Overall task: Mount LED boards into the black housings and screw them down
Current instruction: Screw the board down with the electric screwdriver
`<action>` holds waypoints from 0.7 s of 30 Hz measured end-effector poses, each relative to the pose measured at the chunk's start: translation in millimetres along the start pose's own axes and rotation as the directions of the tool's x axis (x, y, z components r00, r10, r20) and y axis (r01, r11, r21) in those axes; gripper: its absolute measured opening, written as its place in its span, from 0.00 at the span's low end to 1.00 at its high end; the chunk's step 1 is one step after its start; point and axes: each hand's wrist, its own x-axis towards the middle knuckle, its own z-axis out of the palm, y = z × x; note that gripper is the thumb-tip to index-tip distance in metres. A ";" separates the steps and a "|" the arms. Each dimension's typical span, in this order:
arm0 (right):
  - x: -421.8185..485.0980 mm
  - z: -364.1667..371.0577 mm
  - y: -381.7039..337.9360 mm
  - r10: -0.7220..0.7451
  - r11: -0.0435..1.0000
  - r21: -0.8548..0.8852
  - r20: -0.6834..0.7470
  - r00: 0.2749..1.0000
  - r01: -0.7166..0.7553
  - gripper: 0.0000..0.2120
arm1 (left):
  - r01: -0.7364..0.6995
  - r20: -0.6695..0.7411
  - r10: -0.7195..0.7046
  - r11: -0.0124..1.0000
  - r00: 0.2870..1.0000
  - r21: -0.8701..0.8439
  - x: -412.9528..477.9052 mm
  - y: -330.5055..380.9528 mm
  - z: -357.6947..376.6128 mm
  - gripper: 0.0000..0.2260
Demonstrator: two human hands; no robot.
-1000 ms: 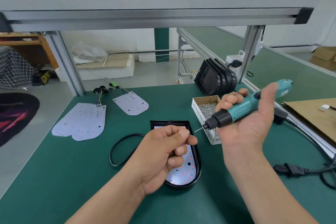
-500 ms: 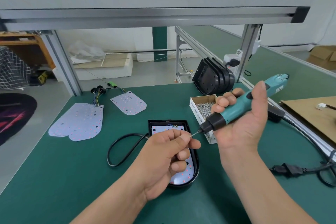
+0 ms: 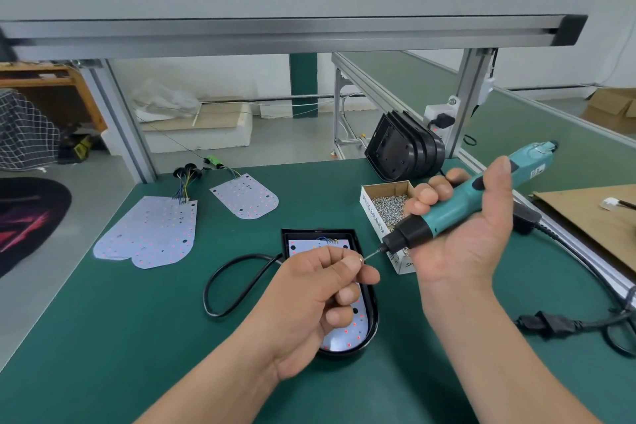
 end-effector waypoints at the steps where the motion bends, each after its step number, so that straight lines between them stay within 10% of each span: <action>1: 0.1 -0.4 0.1 0.001 1.000 -0.001 -0.002 1.000 -0.001 0.21 | 0.000 0.000 0.000 1.000 1.000 0.004 -0.2 -0.2 0.1 0.06; 21: -2.2 -0.3 4.1 -0.029 0.998 -0.054 -0.012 1.000 0.028 0.19 | -0.105 -0.096 0.139 0.950 0.986 0.294 -0.6 -7.7 1.0 0.09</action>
